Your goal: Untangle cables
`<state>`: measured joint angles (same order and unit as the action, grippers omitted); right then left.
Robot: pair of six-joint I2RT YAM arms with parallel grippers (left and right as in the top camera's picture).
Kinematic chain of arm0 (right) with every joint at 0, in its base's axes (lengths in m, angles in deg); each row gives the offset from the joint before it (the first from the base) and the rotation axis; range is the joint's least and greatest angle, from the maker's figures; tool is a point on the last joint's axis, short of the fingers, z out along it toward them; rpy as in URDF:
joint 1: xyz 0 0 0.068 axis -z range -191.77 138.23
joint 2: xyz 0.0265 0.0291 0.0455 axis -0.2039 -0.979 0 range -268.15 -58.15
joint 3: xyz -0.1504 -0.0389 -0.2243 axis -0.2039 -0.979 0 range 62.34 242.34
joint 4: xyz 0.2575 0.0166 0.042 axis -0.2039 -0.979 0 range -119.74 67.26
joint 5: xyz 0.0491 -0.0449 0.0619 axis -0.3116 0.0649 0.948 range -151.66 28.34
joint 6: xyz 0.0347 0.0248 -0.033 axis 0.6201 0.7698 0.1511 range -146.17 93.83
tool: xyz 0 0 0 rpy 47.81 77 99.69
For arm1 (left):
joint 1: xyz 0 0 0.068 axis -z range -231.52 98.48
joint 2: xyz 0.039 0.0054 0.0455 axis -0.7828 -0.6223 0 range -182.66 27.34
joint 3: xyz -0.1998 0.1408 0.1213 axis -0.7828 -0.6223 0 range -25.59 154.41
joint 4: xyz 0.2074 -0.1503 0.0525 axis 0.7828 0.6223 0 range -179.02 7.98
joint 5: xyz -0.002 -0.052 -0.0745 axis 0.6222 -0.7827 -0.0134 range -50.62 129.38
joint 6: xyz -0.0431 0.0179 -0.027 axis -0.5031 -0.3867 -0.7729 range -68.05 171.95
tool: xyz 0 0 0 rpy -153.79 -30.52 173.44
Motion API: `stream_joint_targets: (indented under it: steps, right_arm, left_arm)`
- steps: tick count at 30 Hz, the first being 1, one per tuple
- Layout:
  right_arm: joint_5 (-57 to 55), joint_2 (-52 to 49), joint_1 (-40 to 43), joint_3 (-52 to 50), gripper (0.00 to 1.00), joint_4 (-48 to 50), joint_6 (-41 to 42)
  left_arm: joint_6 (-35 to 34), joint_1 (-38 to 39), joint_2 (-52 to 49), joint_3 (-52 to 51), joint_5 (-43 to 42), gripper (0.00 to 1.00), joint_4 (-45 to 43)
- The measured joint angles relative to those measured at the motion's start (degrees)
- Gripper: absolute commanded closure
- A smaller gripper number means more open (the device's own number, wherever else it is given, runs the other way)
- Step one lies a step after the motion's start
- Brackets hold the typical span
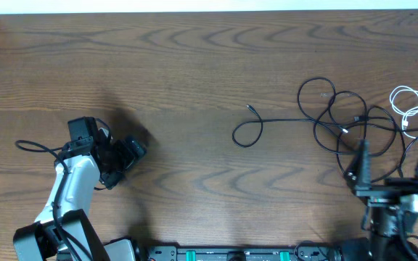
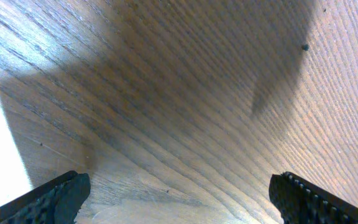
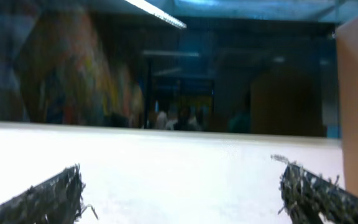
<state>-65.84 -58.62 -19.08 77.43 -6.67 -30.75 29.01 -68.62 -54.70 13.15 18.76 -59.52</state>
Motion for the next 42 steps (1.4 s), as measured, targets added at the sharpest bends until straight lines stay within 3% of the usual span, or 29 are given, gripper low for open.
stream_joint_targets:
  steps: [9,17,23,42]
  right_arm:
    - [1.7,0.0,0.0,-13.4,0.01,15.5,-1.1]
    - [1.7,0.0,0.0,-14.7,0.01,0.0,-1.1]
    - [1.6,-0.1,0.0,-14.7,0.01,-19.3,-1.1]
    - [1.7,-0.2,0.0,-14.7,0.01,-19.9,-1.1]
  left_arm:
    - [0.0,0.0,0.0,0.0,0.0,0.02,0.0]
    - [0.0,0.0,0.0,0.0,0.0,0.02,0.0]
    - [0.0,0.0,0.0,0.0,0.0,0.02,0.0]
    - [0.0,0.0,0.0,0.0,0.0,0.02,0.0]
